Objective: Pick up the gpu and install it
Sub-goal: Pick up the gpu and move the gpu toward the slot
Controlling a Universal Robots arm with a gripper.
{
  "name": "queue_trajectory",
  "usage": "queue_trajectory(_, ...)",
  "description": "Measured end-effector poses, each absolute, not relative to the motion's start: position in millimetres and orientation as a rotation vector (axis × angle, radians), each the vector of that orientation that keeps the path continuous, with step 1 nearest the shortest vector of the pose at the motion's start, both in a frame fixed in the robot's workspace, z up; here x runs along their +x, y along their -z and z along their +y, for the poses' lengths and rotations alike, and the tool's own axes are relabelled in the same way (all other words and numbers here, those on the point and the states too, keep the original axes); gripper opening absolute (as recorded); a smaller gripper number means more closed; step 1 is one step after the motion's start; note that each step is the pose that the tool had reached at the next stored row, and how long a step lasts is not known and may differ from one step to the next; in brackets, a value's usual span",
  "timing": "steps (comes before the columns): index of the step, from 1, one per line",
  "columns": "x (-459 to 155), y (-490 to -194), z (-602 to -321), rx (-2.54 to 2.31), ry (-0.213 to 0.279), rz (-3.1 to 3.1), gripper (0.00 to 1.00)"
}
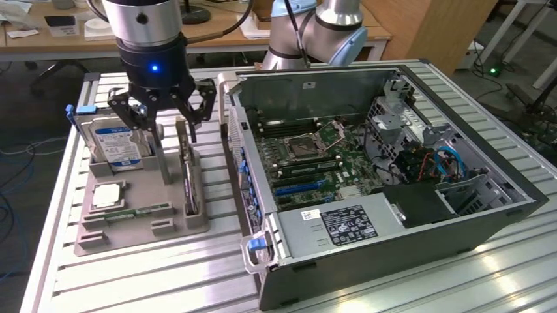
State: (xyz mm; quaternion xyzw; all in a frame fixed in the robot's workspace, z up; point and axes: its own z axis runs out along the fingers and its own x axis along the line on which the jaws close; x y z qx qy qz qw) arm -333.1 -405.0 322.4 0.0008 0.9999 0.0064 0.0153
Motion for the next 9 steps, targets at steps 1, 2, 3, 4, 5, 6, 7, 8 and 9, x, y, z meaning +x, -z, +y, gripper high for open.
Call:
queue_trajectory(1, -333.2, -322.1, -405.1, 0.003, -0.02, 3.111, 0.59)
queue_trajectory(2, -333.2, -321.6, -405.2, 0.003, -0.02, 3.111, 0.59)
queue_trajectory(3, -333.1, -321.2, -405.3, 0.003, -0.02, 3.111, 0.59)
queue_trajectory(4, -333.1, -320.8, -405.3, 0.002, -0.019, 3.111, 0.59)
queue_trajectory(5, -333.1, -320.2, -405.3, 0.002, -0.019, 3.111, 0.59)
queue_trajectory(6, -333.1, -319.7, -405.3, 0.002, -0.019, 3.111, 0.59)
queue_trajectory(7, -333.1, -319.2, -405.3, 0.002, -0.019, 3.111, 0.59)
queue_trajectory(8, -333.1, -318.5, -405.3, 0.002, -0.019, 3.111, 0.59)
queue_trajectory(9, -333.1, -317.8, -405.4, 0.002, -0.019, 3.111, 0.59)
